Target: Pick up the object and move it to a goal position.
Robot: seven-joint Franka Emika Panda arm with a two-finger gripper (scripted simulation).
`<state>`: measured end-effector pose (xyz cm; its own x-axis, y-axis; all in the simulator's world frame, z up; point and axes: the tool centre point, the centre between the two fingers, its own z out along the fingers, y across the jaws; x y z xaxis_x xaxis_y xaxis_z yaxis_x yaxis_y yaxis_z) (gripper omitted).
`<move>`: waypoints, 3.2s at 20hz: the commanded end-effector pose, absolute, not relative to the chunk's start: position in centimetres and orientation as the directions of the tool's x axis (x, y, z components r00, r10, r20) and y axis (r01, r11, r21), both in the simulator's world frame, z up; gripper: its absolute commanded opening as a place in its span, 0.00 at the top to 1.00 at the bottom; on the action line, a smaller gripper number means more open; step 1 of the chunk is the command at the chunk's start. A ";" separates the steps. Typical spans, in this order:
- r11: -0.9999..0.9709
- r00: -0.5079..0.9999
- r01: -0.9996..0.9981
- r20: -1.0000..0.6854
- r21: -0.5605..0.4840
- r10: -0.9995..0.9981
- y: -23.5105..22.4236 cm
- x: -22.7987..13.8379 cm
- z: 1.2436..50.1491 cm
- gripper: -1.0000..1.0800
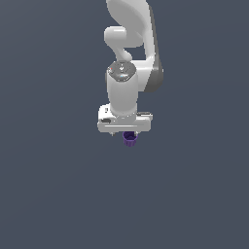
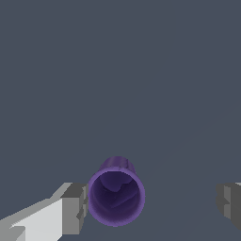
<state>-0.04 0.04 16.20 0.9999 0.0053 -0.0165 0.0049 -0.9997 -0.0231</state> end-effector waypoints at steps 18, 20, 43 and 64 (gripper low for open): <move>-0.999 0.999 -0.038 -0.031 -0.013 -0.037 -1.7 0.4 16.1 0.38; -0.999 0.998 -0.047 -0.045 -0.015 -0.047 -1.7 0.5 15.9 0.38; -0.961 0.874 -0.278 -0.414 0.000 -0.253 1.4 1.3 11.5 0.38; -0.908 0.590 -0.392 -0.719 0.144 -0.368 5.0 -1.1 9.0 0.38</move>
